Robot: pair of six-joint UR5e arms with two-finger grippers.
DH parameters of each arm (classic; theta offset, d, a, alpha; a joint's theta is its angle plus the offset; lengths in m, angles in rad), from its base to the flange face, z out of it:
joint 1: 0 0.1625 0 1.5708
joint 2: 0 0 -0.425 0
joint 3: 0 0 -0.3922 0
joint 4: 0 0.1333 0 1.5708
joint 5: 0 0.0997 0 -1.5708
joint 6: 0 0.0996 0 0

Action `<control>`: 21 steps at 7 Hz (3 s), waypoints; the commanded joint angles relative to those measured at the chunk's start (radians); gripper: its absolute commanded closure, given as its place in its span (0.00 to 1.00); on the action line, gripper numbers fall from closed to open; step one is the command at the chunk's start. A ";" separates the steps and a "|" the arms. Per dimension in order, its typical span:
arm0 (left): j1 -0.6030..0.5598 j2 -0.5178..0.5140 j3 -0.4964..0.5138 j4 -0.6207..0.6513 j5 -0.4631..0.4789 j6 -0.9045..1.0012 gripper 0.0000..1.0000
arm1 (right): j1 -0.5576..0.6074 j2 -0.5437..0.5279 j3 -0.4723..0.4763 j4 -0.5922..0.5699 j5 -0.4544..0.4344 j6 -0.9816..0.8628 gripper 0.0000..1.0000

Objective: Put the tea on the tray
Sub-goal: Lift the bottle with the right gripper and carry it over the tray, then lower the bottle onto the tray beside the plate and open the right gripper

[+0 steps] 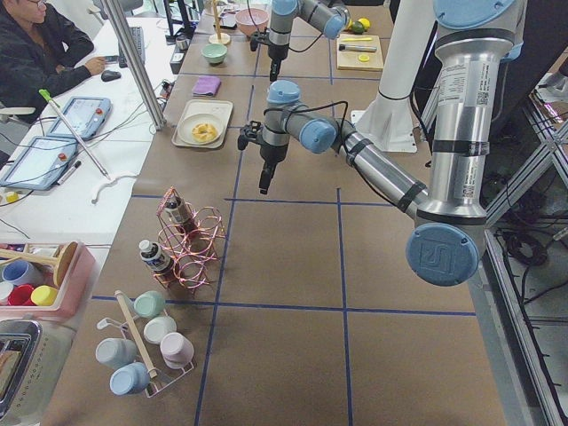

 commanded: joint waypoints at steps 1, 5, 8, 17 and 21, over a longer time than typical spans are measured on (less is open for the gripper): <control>0.000 0.000 -0.001 0.000 0.000 0.001 0.00 | 0.111 -0.006 -0.020 0.040 0.001 -0.098 1.00; -0.008 -0.012 -0.002 0.000 0.000 0.001 0.00 | 0.309 0.002 -0.331 0.347 0.099 -0.231 1.00; -0.024 -0.011 -0.030 0.003 -0.009 0.001 0.00 | 0.338 0.023 -0.492 0.488 0.119 -0.244 1.00; -0.037 -0.011 -0.043 0.005 -0.019 0.003 0.00 | 0.326 0.068 -0.566 0.491 0.132 -0.247 0.99; -0.037 -0.012 -0.042 0.006 -0.019 0.003 0.00 | 0.326 0.065 -0.570 0.496 0.130 -0.252 0.02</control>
